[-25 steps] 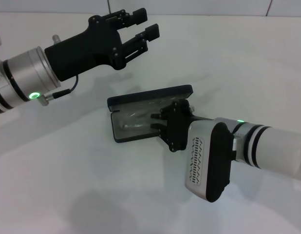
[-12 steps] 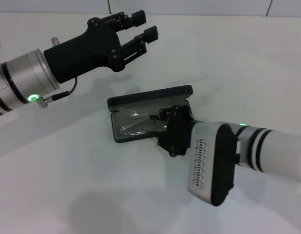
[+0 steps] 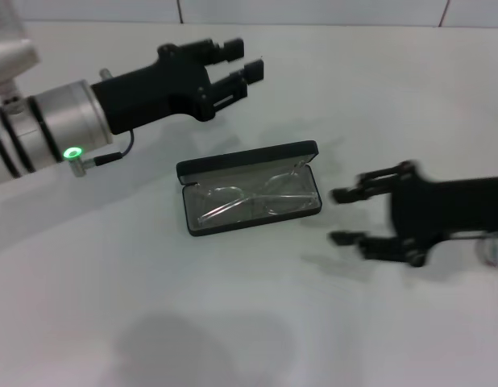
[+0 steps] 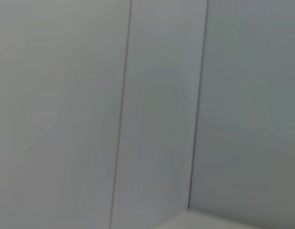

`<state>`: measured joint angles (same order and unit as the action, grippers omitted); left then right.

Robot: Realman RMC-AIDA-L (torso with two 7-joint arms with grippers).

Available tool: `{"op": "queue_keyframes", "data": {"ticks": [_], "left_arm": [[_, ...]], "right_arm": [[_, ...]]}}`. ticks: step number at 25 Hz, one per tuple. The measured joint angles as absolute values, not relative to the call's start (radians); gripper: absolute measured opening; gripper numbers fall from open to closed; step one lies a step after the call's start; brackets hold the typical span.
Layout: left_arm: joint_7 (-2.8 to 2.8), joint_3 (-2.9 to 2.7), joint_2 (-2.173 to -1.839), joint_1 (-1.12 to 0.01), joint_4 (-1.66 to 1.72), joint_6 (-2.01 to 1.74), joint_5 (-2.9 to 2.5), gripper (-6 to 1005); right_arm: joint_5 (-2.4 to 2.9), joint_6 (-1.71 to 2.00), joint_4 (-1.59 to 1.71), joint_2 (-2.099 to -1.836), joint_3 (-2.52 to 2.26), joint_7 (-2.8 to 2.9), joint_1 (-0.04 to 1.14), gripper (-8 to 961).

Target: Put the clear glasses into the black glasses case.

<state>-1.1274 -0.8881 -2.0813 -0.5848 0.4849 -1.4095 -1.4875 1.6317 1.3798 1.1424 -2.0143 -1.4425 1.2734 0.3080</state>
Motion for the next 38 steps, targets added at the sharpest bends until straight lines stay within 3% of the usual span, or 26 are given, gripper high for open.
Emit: {"op": "queue_keyframes", "data": {"ticks": [3,7,9,28,36,38], "left_arm": [[-1.202,-0.891,-2.085,-0.618,0.484,-1.302,-1.579,470],[-1.259,-0.927,-2.088,-0.653,0.479,-1.234,-1.701,471],[-1.279,-0.976,-2.089,-0.654,0.481,-1.197,-1.717,471],[-1.29,-1.201,-2.087,-0.628,0.485,-1.111,-1.722,481],[-1.149,-1.172,-2.081,-0.571,0.527,-1.372,-1.551,515],[-1.128,-1.144,-2.076,-0.553,0.535,-1.478,-1.518,523]], "right_arm": [[1.643,1.612,0.94,-2.004,-1.181,1.269,0.395,465],[1.66,1.749,0.724,-1.942,-1.018,1.254,0.468,465],[1.66,1.757,0.688,-1.927,-1.006,1.245,0.464,473],[1.681,1.745,0.711,-1.933,-0.988,1.236,0.428,474],[1.615,1.757,0.701,-1.937,-0.985,1.196,0.427,474],[1.582,1.778,0.689,-1.938,-0.984,1.163,0.426,565]]}}
